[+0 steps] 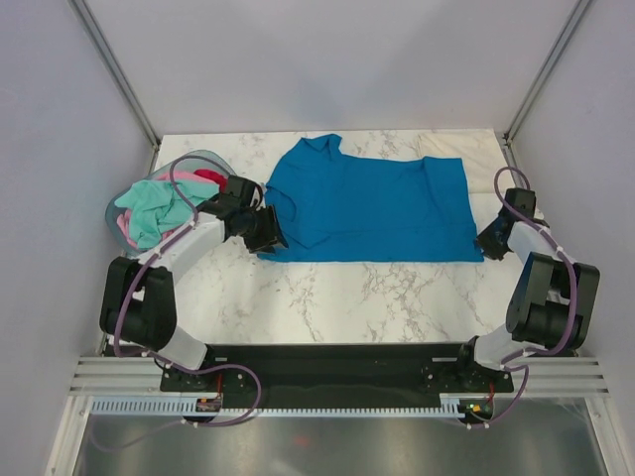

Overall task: Fold and stack the t-shirts
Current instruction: Fold the tshirt

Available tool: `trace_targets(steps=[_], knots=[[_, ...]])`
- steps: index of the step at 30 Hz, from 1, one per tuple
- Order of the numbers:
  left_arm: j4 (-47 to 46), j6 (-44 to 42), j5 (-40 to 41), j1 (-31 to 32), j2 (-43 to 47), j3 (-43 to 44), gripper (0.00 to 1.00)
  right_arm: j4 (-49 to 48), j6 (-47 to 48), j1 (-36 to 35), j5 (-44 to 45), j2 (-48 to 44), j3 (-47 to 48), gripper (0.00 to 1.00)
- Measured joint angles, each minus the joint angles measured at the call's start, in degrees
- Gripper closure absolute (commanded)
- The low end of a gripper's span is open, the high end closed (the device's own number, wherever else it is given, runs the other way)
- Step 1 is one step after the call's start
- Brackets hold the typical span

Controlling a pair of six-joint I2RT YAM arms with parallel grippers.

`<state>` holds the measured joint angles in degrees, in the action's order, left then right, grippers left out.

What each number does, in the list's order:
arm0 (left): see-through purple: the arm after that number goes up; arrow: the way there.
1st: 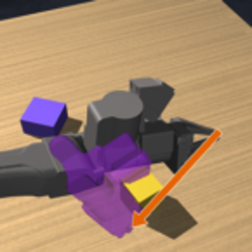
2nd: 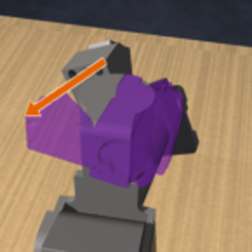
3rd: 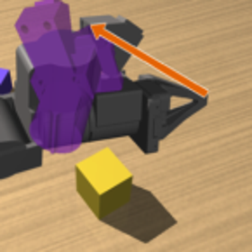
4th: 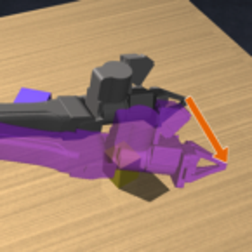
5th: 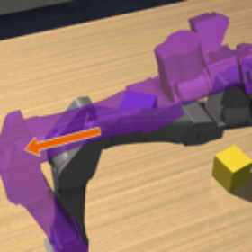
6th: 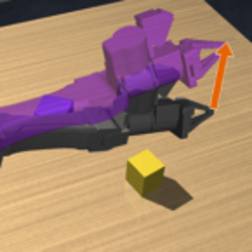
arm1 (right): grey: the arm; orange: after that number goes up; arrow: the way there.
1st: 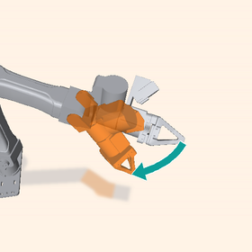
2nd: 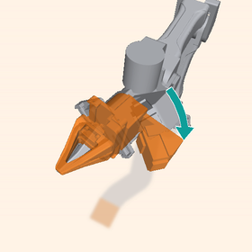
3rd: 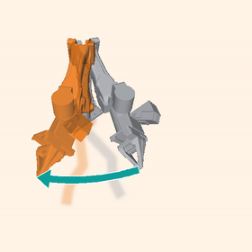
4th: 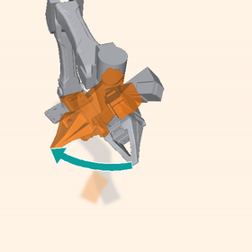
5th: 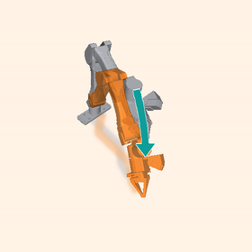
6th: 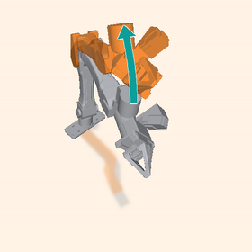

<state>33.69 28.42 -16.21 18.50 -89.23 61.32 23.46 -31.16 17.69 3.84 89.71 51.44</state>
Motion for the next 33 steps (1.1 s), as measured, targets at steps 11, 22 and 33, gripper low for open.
trace_targets(steps=[11, 22, 33], knots=[[-5.6, 5.9, 0.4, -3.5, 0.4, -6.8, 0.45, 1.8, -8.3, 0.0, -4.5, -4.0, -1.1, 0.62], [-8.8, 7.2, 5.8, -3.4, -3.6, -8.1, 0.46, -0.5, -11.3, 0.0, -4.7, -2.8, -4.2, 0.61], [-8.8, 7.2, 9.9, -3.3, -7.7, -5.0, 0.72, -5.3, -11.5, 0.0, -0.6, -2.4, -7.3, 0.67]])
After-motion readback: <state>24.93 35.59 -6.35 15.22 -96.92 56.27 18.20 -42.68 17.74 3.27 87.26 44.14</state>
